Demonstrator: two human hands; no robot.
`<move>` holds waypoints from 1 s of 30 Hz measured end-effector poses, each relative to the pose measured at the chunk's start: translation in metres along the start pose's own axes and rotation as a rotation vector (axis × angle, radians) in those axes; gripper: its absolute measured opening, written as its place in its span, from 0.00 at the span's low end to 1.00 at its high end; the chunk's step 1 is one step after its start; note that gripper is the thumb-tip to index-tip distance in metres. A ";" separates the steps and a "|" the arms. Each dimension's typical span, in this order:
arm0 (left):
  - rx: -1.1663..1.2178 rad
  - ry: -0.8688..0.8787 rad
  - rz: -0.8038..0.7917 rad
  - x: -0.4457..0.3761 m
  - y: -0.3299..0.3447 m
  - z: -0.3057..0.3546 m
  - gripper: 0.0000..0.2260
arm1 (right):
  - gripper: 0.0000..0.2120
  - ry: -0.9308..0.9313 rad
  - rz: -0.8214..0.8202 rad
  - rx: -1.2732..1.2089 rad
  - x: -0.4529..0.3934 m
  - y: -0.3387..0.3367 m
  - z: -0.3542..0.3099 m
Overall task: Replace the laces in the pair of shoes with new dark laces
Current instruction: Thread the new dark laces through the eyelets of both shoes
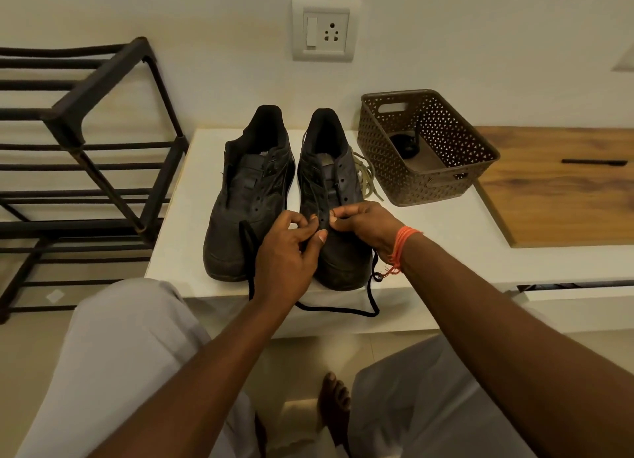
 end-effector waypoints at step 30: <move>-0.027 -0.040 0.140 -0.013 -0.012 0.012 0.03 | 0.21 -0.095 0.007 0.071 0.025 0.009 0.007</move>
Point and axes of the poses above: each hand's wrist, its own x-axis away from the middle knuckle, its own y-axis out of the palm, z = x × y, the point moved 7 cm from there along -x, towards the middle knuckle, and after that the axes turned 3 degrees about x, right-handed, at the moved point
